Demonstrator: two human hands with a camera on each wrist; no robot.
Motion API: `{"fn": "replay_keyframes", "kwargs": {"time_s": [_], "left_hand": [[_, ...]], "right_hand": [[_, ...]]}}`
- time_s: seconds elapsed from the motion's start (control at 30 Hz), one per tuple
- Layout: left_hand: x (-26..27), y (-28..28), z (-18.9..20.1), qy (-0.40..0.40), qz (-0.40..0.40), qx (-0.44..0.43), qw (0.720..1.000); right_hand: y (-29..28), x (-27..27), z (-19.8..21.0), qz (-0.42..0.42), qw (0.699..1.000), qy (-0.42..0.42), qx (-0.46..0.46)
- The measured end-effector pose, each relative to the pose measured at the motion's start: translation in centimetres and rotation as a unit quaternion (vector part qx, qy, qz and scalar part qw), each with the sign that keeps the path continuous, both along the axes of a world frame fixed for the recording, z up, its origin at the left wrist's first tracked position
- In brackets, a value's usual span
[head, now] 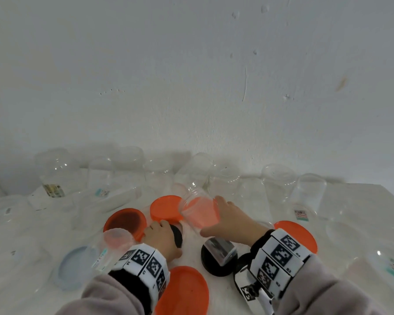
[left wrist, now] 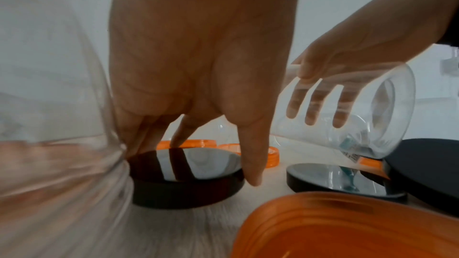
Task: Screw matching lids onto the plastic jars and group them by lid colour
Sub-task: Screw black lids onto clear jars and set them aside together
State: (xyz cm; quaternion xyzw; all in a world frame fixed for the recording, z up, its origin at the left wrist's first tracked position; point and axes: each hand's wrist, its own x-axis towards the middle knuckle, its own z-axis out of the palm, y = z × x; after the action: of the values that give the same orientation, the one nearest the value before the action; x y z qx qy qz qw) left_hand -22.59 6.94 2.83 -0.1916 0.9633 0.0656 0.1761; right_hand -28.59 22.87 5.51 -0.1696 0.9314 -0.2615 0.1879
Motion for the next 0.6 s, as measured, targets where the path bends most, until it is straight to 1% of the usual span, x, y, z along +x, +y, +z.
{"fn": "replay_keyframes", "kwargs": {"time_s": [0.17,0.27,0.37,0.43,0.5,0.53,0.6], "left_hand": [[0.6,0.1,0.8,0.034,-0.01,0.031,0.999],[0.9,-0.2,1.3,0.049,-0.019,0.061,0.997],[1.3,-0.6,1.5,0.076,-0.016,0.113,0.991],[1.5,-0.9,1.7,0.104,-0.006,0.159,0.982],[1.7,-1.2,2.0,0.135,0.009,0.207,0.969],[1.8,-1.2,2.2,0.15,0.022,0.231,0.961],[2.1,-1.4,2.8,0.186,0.054,0.292,0.936]], "right_hand": [[1.9,0.9,0.7,-0.037,0.998,-0.008,-0.054],[2.6,1.9,0.8,-0.05,0.997,0.005,-0.061],[2.9,2.9,0.6,-0.058,0.996,0.025,-0.055],[2.7,3.4,0.3,-0.067,0.995,0.023,-0.071],[2.5,4.0,0.0,-0.08,0.991,0.003,-0.108],[2.3,4.3,-0.2,-0.086,0.988,-0.008,-0.129],[2.0,5.1,-0.6,-0.097,0.981,-0.02,-0.165]]}}
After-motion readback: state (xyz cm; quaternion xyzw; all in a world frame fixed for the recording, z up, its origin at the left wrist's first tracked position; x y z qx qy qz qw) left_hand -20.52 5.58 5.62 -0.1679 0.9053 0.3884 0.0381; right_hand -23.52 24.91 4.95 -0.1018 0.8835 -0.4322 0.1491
